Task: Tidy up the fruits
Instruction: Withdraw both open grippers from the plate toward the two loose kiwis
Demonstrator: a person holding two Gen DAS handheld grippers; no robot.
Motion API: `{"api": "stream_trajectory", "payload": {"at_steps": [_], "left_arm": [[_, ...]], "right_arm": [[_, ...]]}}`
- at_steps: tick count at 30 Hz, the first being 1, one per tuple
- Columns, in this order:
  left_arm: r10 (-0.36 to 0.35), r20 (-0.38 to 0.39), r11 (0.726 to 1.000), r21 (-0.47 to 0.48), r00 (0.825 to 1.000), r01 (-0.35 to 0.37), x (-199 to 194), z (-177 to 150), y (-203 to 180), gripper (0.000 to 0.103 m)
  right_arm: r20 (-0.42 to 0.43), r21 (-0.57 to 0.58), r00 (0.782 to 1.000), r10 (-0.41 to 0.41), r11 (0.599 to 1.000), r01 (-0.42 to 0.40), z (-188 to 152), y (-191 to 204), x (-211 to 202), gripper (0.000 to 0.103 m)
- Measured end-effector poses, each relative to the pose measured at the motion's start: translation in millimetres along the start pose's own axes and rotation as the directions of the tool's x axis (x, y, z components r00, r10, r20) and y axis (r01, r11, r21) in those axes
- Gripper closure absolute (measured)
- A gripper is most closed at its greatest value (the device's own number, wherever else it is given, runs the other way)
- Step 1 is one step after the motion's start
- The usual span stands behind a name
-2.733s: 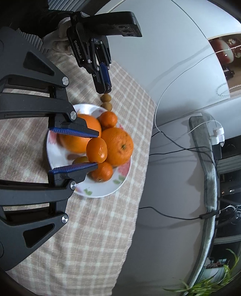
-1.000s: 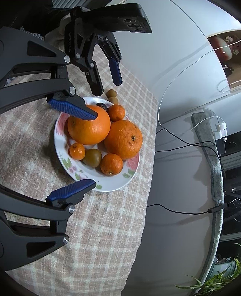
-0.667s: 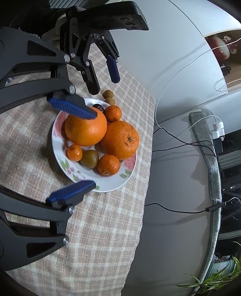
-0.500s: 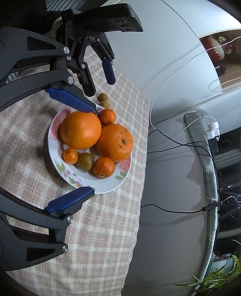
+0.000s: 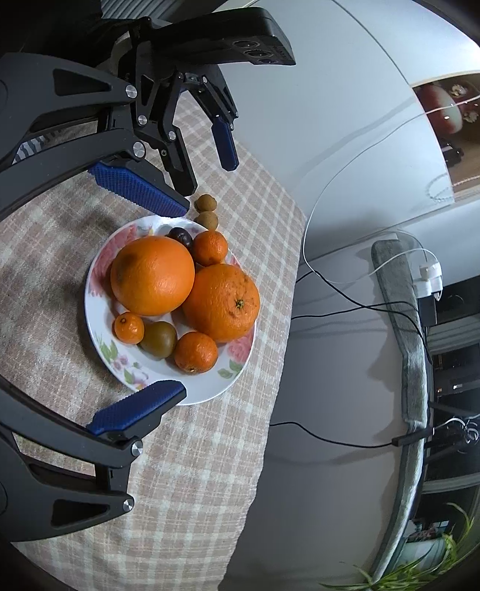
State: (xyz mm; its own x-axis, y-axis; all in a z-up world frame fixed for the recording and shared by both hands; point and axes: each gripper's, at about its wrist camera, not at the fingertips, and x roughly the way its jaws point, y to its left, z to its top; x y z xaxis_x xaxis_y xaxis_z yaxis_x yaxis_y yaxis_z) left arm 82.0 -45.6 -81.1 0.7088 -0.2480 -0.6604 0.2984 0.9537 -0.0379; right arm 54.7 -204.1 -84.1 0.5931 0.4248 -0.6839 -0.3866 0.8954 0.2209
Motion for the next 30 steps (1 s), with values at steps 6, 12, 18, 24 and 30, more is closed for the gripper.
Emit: {"api": "stream_trajectory", "payload": {"at_steps": [6, 12, 18, 24, 30], "left_arm": [[0.014, 0.003, 1.000, -0.013, 1.000, -0.014, -1.9, -0.8, 9.3, 0.025], [0.027, 0.005, 0.999, -0.034, 1.000, -0.027, -3.9, -3.4, 23.4, 0.025], [0.040, -0.003, 0.997, -0.060, 0.999, -0.040, -5.3, -10.6, 42.2, 0.025], [0.051, -0.030, 0.997, -0.062, 0.998, -0.053, -4.7, -23.5, 58.3, 0.026], [0.030, -0.073, 0.997, -0.062, 0.997, -0.035, 3.3, -32.4, 67.8, 0.045]], "right_arm": [[-0.015, -0.043, 1.000, -0.001, 0.999, 0.000, 5.9, 11.6, 5.1, 0.011], [-0.026, -0.104, 0.999, 0.024, 0.994, -0.026, 13.4, 29.0, 10.6, 0.011], [-0.043, -0.174, 0.998, 0.035, 0.984, -0.042, 22.2, 47.9, 21.3, 0.011], [-0.073, -0.265, 0.996, 0.053, 0.962, -0.071, 29.4, 70.0, 36.8, 0.011], [-0.144, -0.389, 0.987, 0.065, 0.914, -0.117, 32.6, 94.4, 56.4, 0.033]]}}
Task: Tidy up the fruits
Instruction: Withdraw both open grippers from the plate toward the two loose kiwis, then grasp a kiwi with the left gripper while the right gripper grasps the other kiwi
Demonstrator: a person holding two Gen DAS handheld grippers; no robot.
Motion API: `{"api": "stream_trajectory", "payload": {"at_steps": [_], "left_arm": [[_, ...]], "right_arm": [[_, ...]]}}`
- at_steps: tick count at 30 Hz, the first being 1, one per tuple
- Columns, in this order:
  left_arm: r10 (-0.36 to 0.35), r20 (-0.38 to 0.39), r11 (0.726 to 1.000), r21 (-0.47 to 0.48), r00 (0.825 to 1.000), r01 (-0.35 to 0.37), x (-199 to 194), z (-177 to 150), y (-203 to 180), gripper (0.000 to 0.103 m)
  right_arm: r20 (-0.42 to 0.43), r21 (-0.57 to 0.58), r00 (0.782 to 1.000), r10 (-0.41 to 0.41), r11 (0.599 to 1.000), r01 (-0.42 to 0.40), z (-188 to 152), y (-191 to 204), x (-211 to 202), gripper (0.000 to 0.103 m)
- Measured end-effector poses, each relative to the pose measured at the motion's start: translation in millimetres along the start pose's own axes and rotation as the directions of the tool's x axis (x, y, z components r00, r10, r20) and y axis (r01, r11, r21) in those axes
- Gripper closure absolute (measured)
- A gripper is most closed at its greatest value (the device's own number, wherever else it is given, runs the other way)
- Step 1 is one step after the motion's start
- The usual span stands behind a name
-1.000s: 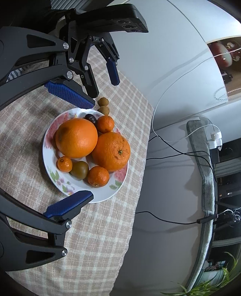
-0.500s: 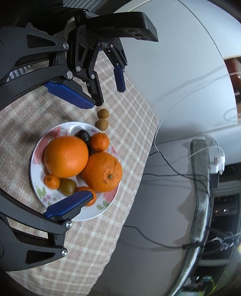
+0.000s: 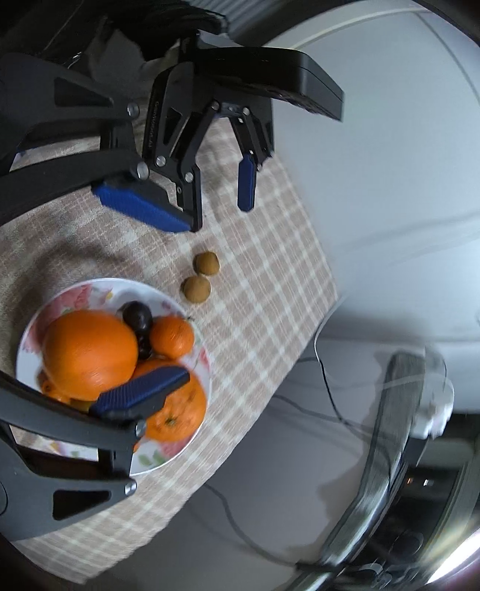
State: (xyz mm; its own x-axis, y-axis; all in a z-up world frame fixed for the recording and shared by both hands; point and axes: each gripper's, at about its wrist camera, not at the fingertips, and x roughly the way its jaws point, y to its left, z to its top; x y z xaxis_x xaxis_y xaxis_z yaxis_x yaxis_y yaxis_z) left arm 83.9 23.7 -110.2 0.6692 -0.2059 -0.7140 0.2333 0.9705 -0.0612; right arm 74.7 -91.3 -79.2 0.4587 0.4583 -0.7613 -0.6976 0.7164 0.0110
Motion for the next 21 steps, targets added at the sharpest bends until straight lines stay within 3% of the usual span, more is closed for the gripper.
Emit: {"api": "stream_trajectory", "payload": {"at_steps": [3, 9, 21], "left_arm": [[-0.019, -0.013, 1.000, -0.004, 1.000, 0.019, 4.1, -1.0, 2.3, 0.051], [-0.057, -0.045, 0.998, -0.009, 0.997, 0.056, 16.8, -1.0, 6.6, 0.062], [-0.091, -0.096, 0.995, -0.037, 0.991, 0.088, 42.5, 6.1, 15.9, 0.069]], "right_arm": [[-0.043, -0.048, 0.999, 0.019, 0.999, -0.021, 6.8, 5.5, 12.8, 0.045], [-0.149, -0.157, 0.989, 0.023, 0.987, -0.046, 15.0, 16.5, 42.4, 0.057], [-0.308, -0.289, 0.951, -0.003, 0.953, -0.091, 29.9, 20.5, 92.9, 0.066]]}}
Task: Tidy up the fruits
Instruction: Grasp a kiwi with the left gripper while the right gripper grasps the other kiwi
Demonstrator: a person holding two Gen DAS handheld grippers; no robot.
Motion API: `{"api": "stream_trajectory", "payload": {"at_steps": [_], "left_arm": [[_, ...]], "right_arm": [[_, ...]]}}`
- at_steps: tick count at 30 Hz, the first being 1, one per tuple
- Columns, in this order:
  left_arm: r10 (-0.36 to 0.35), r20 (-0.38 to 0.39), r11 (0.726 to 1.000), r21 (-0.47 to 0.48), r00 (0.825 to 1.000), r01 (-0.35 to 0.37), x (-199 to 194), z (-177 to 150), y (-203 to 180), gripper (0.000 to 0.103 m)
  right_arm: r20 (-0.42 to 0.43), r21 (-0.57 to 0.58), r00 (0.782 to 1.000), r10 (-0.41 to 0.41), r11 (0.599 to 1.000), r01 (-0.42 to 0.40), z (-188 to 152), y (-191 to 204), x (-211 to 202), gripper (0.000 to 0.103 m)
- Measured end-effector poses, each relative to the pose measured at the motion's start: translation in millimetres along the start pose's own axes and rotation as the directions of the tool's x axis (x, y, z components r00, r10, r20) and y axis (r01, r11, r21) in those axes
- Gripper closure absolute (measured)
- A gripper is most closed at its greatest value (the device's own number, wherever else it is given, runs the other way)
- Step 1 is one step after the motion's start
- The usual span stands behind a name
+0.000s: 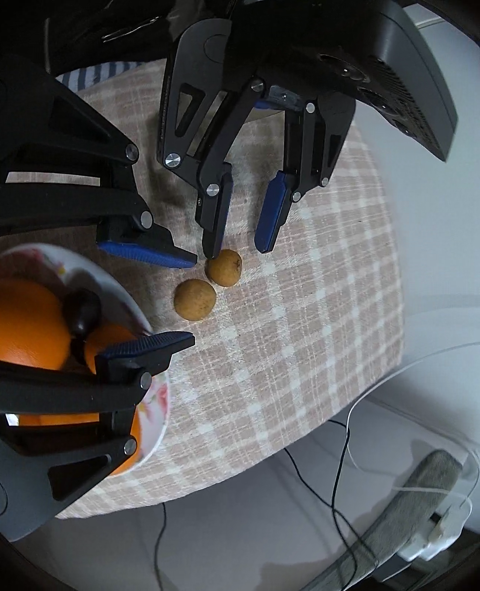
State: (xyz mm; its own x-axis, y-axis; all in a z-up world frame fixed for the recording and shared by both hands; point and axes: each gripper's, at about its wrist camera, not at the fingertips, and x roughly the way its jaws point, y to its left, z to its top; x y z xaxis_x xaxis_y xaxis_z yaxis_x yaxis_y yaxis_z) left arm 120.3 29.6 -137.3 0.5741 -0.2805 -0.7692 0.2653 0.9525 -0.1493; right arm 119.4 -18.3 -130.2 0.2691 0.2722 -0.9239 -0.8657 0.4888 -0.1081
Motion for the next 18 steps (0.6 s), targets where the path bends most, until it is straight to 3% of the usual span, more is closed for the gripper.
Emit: {"api": "stream_trajectory", "payload": {"at_steps": [7, 18], "left_arm": [[-0.021, -0.007, 1.000, -0.015, 1.000, 0.021, 7.0, 4.3, 4.1, 0.070], [-0.062, -0.025, 0.998, -0.018, 0.998, 0.062, 13.7, 3.5, 8.6, 0.071]], "right_arm": [[-0.070, -0.065, 0.997, 0.018, 0.998, -0.022, 9.6, 1.9, 15.9, 0.066], [-0.121, -0.053, 0.991, 0.063, 0.996, -0.069, 11.6, -8.5, 37.0, 0.067]]}}
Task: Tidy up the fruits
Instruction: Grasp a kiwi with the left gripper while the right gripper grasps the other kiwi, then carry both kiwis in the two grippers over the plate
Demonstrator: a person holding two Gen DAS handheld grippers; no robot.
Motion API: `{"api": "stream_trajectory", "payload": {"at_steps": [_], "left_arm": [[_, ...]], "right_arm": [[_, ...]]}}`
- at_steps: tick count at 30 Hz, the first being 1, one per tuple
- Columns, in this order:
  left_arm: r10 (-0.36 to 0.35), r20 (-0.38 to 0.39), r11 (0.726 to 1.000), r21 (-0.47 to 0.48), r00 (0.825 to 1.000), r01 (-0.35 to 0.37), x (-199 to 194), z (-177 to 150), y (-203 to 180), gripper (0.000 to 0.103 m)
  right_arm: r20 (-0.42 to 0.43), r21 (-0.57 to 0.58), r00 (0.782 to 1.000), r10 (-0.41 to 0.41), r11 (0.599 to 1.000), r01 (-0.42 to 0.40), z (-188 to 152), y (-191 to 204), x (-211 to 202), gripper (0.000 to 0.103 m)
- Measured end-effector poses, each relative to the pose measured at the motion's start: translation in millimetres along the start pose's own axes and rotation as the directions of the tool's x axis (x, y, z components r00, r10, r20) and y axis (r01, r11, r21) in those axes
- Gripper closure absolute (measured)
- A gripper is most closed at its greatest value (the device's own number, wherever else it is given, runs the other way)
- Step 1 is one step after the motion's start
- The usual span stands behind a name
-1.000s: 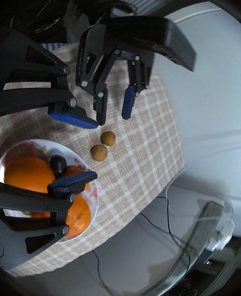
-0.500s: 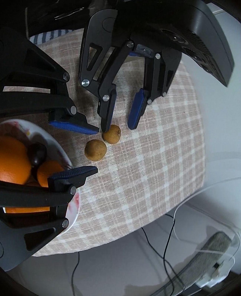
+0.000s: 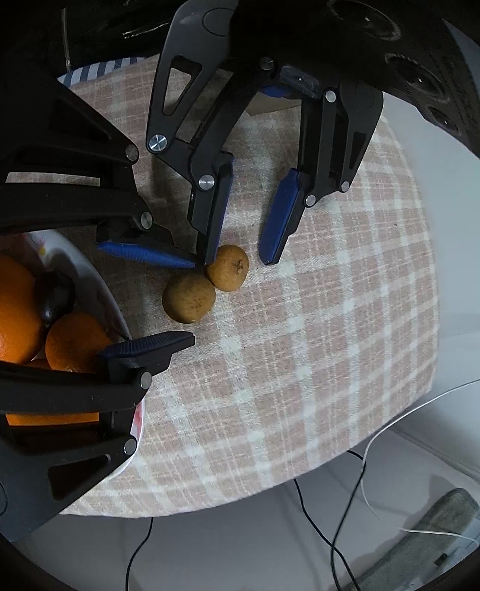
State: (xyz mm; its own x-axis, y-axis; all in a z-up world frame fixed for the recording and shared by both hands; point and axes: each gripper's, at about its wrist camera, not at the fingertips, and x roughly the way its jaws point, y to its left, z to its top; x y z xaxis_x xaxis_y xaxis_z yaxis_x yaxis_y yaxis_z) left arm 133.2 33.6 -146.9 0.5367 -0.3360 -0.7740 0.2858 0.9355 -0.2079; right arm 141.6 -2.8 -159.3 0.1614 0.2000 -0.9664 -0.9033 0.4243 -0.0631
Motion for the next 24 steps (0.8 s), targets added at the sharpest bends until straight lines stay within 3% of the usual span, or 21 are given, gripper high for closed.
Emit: {"api": "stream_trajectory", "payload": {"at_steps": [2, 4, 24], "left_arm": [[-0.010, 0.001, 1.000, 0.003, 1.000, 0.010, 0.1, -0.2, 0.0, 0.076], [-0.015, 0.001, 1.000, 0.009, 1.000, 0.015, 0.5, 0.2, -0.7, 0.080], [0.028, 0.060, 1.000, 0.010, 0.998, -0.028, -27.4, -2.9, -9.4, 0.080]], "right_arm": [[0.003, 0.008, 1.000, 0.012, 1.000, -0.012, -0.5, -1.6, 1.0, 0.073], [0.005, 0.010, 1.000, 0.016, 1.000, -0.017, -0.4, -3.3, 2.4, 0.073], [0.130, 0.083, 0.991, -0.001, 0.997, -0.010, -8.3, 6.4, -33.1, 0.074]]}}
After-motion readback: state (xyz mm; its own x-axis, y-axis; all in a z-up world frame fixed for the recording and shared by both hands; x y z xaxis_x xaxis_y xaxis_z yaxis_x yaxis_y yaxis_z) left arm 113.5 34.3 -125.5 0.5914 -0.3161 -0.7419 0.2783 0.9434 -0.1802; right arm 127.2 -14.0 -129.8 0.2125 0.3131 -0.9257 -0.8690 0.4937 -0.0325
